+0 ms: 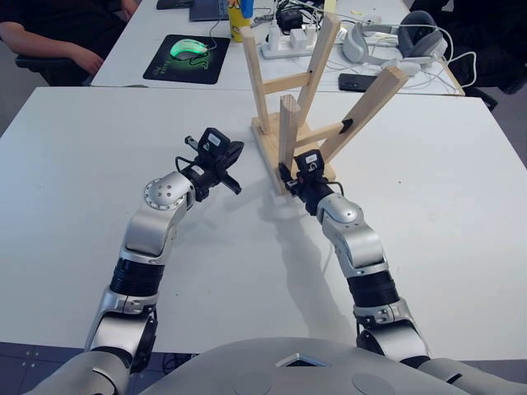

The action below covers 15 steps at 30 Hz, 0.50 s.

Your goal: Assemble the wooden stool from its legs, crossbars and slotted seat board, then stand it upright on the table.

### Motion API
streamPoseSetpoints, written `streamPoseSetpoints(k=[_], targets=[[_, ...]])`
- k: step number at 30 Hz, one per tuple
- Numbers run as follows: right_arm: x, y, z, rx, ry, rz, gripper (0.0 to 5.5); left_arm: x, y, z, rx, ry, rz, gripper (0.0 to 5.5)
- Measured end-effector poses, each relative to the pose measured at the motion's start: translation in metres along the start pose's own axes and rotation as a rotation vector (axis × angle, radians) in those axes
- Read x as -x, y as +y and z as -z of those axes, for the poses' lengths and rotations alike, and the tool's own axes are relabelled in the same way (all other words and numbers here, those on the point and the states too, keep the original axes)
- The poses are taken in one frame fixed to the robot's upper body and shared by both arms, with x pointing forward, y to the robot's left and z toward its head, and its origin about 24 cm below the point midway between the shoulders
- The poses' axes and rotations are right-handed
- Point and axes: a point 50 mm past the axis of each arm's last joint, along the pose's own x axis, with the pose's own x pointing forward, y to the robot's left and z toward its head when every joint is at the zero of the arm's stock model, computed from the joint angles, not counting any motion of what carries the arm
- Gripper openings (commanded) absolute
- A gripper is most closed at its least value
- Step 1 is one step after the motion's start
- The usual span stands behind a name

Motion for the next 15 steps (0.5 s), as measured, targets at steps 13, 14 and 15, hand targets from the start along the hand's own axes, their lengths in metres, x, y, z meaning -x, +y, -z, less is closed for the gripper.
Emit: streamPoseSetpoints(k=[13, 14, 15], targets=[[0.018, -0.022, 0.007, 0.060, 0.012, -0.233, 1.08, 0.006, 0.015, 0.000, -0.037, -0.004, -0.023, 0.00], [0.026, -0.027, 0.008, 0.059, 0.021, -0.284, 1.07, 0.009, 0.019, -0.001, -0.052, -0.004, -0.023, 0.00], [0.034, -0.033, 0.009, 0.057, 0.033, -0.334, 1.07, 0.012, 0.023, -0.003, -0.066, -0.002, -0.018, 0.00]])
